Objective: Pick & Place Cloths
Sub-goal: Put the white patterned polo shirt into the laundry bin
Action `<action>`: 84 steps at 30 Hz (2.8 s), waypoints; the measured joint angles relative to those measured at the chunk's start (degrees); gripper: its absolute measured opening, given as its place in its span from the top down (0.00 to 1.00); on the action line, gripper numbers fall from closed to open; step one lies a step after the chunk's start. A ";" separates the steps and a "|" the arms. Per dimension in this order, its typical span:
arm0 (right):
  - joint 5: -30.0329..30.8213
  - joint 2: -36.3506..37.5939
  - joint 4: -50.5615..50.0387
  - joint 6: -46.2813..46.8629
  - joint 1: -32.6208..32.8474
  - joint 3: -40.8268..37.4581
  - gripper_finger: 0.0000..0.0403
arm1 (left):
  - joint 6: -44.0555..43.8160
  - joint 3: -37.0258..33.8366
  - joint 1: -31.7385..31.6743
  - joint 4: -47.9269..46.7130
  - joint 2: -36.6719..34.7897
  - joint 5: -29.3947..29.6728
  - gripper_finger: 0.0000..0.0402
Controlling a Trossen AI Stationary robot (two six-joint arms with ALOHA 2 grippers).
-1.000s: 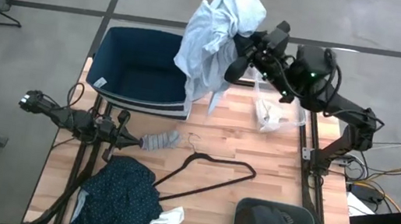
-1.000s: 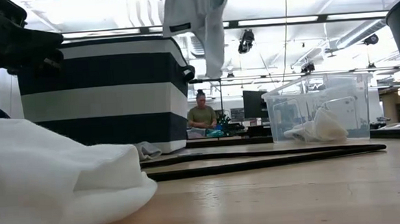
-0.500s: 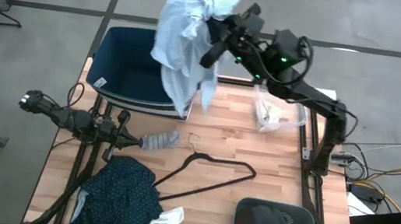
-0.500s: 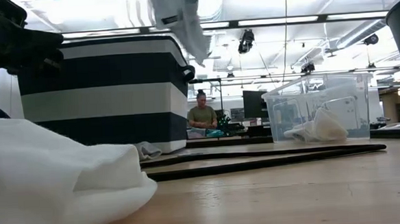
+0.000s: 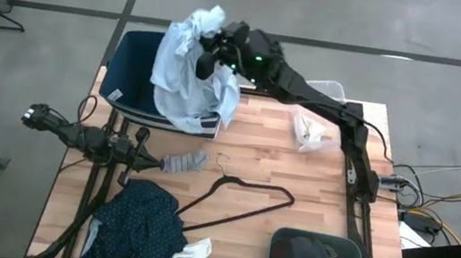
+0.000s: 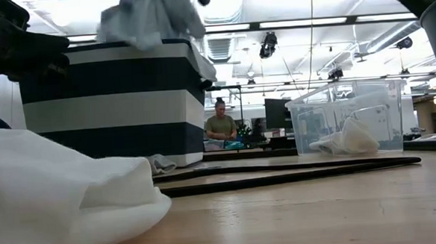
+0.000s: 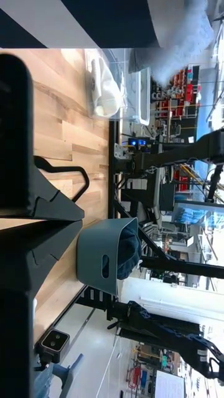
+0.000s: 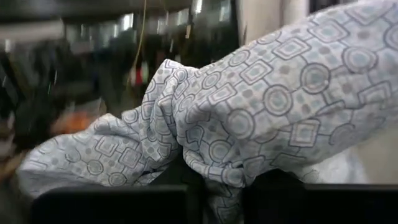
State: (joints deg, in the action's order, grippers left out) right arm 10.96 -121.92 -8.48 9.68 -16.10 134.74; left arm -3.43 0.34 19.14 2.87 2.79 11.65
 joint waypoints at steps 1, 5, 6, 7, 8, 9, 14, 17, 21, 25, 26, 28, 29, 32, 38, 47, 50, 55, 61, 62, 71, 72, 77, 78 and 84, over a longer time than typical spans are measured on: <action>-1.30 -0.61 -2.55 1.07 -0.31 0.00 0.93 | 0.00 0.00 0.00 0.00 0.00 -0.01 0.98; -6.91 -2.98 -14.37 5.60 -1.51 -0.01 0.89 | 0.00 0.00 0.00 0.00 0.00 0.01 0.98; -8.62 -3.50 -17.14 6.59 -1.85 0.00 0.88 | 0.01 0.00 0.00 0.00 0.00 -0.01 0.98; -10.54 -3.67 -19.88 7.12 -2.29 -0.02 0.86 | -0.01 0.00 0.00 0.00 0.00 0.01 0.98; -12.22 -3.84 -22.11 7.79 -2.61 -0.04 0.85 | -0.01 0.00 0.00 0.00 0.00 0.01 0.98; -13.49 -3.92 -23.94 8.77 -2.90 -0.04 0.83 | 0.00 0.00 0.00 0.00 0.00 0.00 0.98; -21.68 -2.94 -29.80 10.93 -4.31 -0.02 0.71 | 0.00 0.00 0.04 0.00 0.00 0.00 0.98; -31.13 -2.32 -32.22 12.23 -5.01 -0.02 0.62 | 0.01 0.00 0.04 0.00 0.00 0.01 0.98; -32.17 -1.08 -35.32 8.96 -4.95 0.00 0.53 | 0.00 0.00 0.04 0.00 0.00 0.00 0.98; -28.43 0.85 -38.74 3.69 -3.98 0.02 0.49 | 0.01 0.00 0.04 0.00 0.00 0.01 0.98; -26.78 1.17 -39.81 2.95 -3.60 0.04 0.49 | -0.01 0.00 0.04 0.00 0.00 0.01 0.98; -22.50 1.75 -42.37 2.57 -3.07 0.04 0.49 | 0.01 0.00 0.04 0.00 0.00 0.01 0.98; -20.17 1.91 -43.78 2.52 -2.80 0.04 0.49 | 0.01 0.00 0.04 0.00 0.00 -0.01 0.98; -13.76 2.22 -48.82 2.33 -2.39 0.04 0.50 | 0.01 0.00 0.02 0.00 0.00 0.01 0.98; -12.42 2.17 -55.49 -1.02 -1.25 -1.05 0.52 | 0.00 0.00 -0.02 0.00 0.00 0.00 0.98; -12.23 2.39 -61.89 -3.92 2.47 -3.80 0.57 | -0.01 0.00 0.00 0.00 0.00 0.01 0.98; -12.00 2.46 -62.36 -3.51 3.83 -5.04 0.60 | -0.01 0.00 0.00 0.00 0.00 0.01 0.98; -8.54 2.48 -62.37 -1.84 7.08 -7.78 0.63 | 0.00 0.00 0.00 0.00 0.00 0.01 0.98; 3.41 2.48 -64.62 2.42 11.64 -14.45 0.70 | 0.01 0.00 0.00 0.00 0.00 0.01 0.98; 6.93 2.51 -64.53 2.28 12.53 -15.74 0.72 | 0.00 0.00 0.00 0.00 0.00 0.00 0.98; 26.34 4.79 -52.65 -2.16 19.42 -27.84 0.95 | -0.01 0.00 0.00 0.00 -0.02 0.01 0.98; 27.10 5.86 -50.38 -2.89 19.91 -29.69 0.97 | 0.00 0.00 0.00 0.00 -0.02 0.00 0.98; 35.46 14.46 -34.74 -6.13 22.88 -43.10 0.97 | 0.01 0.00 0.00 0.00 -0.02 0.01 0.98; 36.85 16.20 -30.33 -7.10 23.36 -46.35 0.97 | -0.01 0.00 0.04 0.00 -0.02 0.01 0.98; 36.91 23.16 -5.65 -7.14 23.61 -61.85 0.97 | 0.00 0.00 0.04 0.00 0.07 0.01 0.98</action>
State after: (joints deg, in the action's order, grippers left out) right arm 47.87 -98.76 -14.13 2.54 7.51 72.89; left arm -3.43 0.34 19.18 2.87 2.85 11.66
